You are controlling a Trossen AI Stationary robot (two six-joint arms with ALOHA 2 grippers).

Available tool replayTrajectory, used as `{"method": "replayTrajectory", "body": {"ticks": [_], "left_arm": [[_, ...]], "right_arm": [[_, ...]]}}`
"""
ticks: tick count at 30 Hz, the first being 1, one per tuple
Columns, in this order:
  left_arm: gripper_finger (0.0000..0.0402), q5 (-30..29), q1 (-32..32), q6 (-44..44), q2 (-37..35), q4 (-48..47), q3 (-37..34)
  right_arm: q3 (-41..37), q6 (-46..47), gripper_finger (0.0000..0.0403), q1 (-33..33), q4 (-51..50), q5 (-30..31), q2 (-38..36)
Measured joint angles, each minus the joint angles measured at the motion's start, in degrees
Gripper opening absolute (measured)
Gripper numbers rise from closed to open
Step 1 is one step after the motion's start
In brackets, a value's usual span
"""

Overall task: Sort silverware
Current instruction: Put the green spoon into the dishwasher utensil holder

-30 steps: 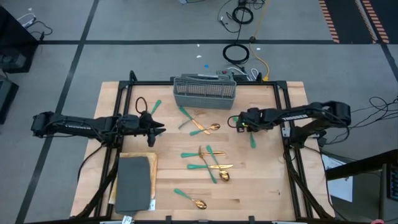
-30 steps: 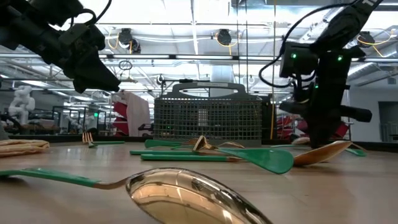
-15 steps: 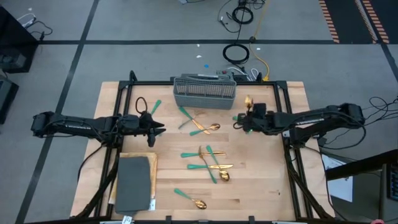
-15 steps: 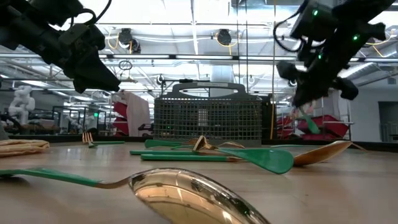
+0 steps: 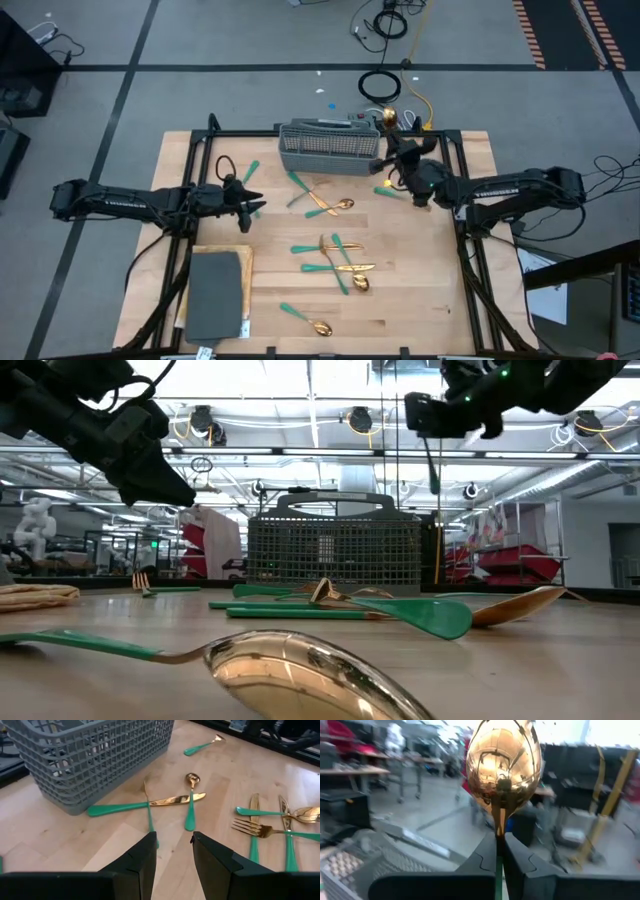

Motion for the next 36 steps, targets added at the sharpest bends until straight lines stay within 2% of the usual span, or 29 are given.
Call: {"method": "replayTrajectory", "body": {"ticks": [5, 11, 14, 19, 26, 36], "left_arm": [[0.0132, -0.04, -0.02, 0.18, 0.00, -0.04, 0.01], [0.0132, -0.07, -0.02, 1.25, 0.00, 0.20, 0.00], [0.0132, -0.07, -0.02, 1.26, 0.00, 0.38, 0.01], [0.0132, -1.35, 0.00, 1.33, 0.00, 0.40, 0.01], [0.0132, -2.03, -0.02, 1.36, 0.00, 1.52, 0.01], [0.0132, -2.03, -0.02, 1.52, 0.00, 1.49, 0.01]], "right_arm": [[-0.85, -2.81, 0.0000, -3.93, 7.03, -12.05, 4.22], [-5.96, -3.31, 0.0000, -7.29, 29.35, -18.80, 12.15], [-8.39, -2.80, 0.0000, -8.13, 34.57, -19.32, 15.08], [-10.12, -0.04, 0.0000, -9.45, 37.43, -20.74, 18.69], [-10.12, 5.73, 0.0004, -11.82, 36.20, -22.23, 22.85], [-10.12, 10.73, 0.0078, -12.55, 35.90, -22.22, 27.39]]}}
